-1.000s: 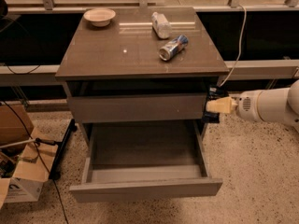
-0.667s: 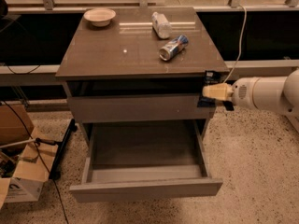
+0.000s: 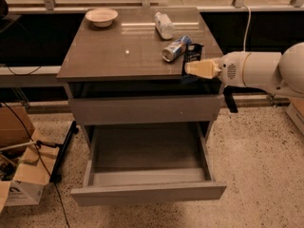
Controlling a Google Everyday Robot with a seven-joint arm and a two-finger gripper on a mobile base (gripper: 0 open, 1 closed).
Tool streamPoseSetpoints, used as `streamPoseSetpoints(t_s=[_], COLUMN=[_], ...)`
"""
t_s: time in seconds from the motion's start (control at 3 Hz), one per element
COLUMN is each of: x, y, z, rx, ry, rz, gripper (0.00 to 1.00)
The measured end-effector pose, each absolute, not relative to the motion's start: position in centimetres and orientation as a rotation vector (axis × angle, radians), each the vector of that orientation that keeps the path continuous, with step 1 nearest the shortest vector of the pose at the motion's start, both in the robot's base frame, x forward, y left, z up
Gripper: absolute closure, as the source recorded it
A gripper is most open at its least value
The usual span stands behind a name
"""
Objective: Pick rxbar blueberry from middle drawer and place on counter
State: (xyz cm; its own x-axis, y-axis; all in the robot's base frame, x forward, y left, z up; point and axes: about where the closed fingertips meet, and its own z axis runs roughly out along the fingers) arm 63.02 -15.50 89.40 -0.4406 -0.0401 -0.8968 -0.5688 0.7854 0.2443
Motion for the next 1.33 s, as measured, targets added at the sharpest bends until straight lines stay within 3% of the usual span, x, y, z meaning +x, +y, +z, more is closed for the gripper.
streamPoseSetpoints(t_s=[1.0,1.33], x=[71.5,75.2], y=[-3.0,-0.3], z=[91.1,90.9], rx=[-0.565,-0.515], ry=[1.788,1.768], rz=[0.753,0.79], gripper=[1.0,0.81])
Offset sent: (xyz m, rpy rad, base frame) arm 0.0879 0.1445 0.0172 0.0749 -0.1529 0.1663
